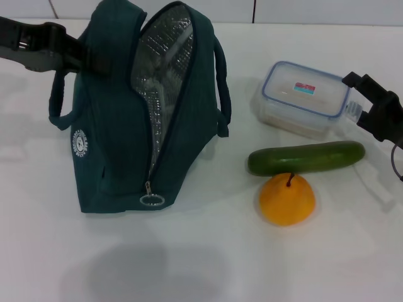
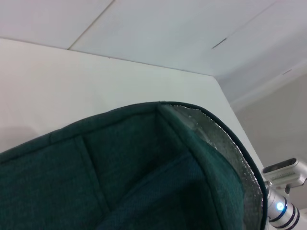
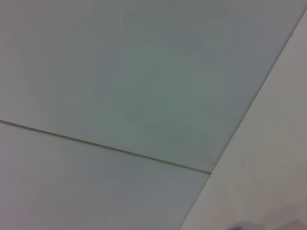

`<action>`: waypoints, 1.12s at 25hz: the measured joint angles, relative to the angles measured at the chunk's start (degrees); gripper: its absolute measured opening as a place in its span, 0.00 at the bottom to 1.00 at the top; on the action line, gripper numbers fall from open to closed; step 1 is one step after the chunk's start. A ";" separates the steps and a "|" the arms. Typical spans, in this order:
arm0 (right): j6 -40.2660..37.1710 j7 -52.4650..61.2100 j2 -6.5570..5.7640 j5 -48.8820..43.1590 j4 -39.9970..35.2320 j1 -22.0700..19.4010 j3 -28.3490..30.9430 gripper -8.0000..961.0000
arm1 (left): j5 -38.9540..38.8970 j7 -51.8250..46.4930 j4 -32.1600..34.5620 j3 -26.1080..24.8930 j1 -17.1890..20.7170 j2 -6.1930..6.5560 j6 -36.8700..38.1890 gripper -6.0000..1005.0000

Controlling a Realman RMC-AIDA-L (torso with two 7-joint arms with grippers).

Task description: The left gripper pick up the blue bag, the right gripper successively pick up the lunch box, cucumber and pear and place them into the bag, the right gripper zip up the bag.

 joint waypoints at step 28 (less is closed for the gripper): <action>1.47 -0.70 -0.38 -0.02 -2.74 -0.89 -4.41 0.78 | 0.08 0.46 0.00 0.16 0.43 -0.21 0.00 0.04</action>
